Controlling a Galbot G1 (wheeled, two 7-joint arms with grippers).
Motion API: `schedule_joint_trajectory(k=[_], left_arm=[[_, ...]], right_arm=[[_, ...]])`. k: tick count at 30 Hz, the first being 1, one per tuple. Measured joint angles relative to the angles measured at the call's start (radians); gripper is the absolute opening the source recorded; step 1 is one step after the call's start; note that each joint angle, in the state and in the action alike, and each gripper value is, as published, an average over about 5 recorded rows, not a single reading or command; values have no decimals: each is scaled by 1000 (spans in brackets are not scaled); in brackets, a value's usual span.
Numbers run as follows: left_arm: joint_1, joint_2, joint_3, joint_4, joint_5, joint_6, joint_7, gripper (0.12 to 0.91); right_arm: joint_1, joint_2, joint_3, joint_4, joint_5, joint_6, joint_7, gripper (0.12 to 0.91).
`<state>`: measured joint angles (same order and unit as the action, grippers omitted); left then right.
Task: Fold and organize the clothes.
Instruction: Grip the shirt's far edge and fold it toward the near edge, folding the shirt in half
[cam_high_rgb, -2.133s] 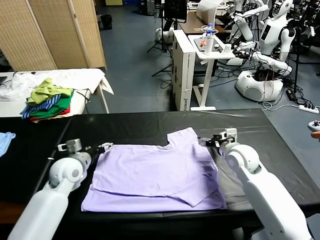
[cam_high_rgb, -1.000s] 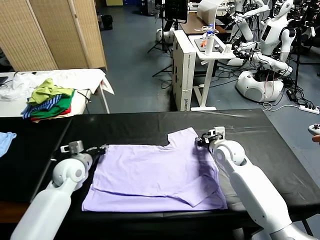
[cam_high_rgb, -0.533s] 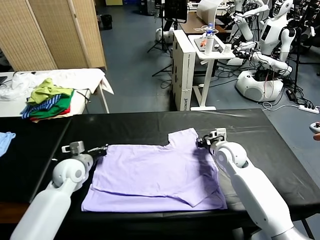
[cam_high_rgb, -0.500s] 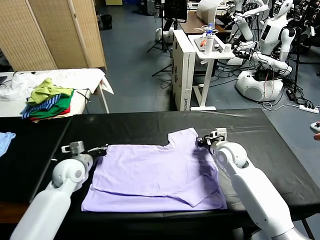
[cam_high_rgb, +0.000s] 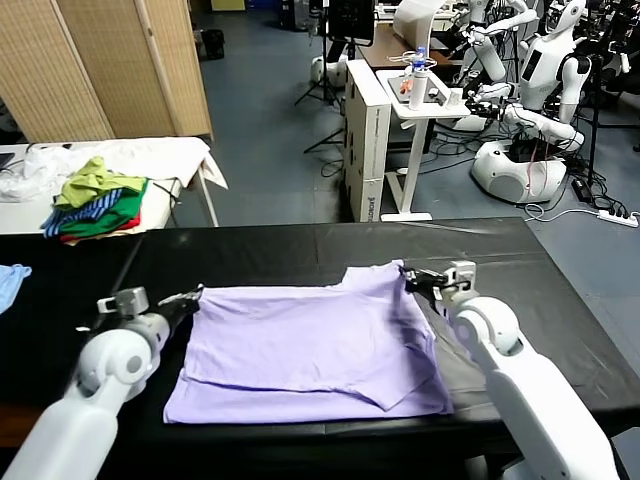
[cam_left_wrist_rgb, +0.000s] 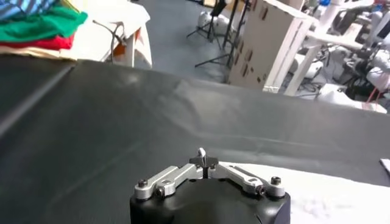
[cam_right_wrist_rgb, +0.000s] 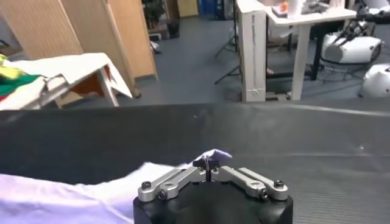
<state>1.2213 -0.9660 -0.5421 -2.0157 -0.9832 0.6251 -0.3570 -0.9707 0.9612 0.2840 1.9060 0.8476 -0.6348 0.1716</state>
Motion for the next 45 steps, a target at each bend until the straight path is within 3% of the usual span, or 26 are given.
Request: schedule_joint_trajectory(k=[7, 17, 43, 45], left_arm=[[134, -38, -76, -126, 2, 17, -29, 147], [289, -95, -160, -217, 71, 31, -31, 147], [469, -232, -170, -245, 207, 12, -29, 147], [478, -244, -169, -252, 219, 16, -35, 158]], right_arm=[[-152, -56, 84, 127, -4, -59, 21, 140], [-323, -79, 167, 228, -8, -101, 26, 140], [-461, -92, 150, 282, -53, -102, 23, 140], [-467, -95, 156, 289, -47, -102, 22, 179]])
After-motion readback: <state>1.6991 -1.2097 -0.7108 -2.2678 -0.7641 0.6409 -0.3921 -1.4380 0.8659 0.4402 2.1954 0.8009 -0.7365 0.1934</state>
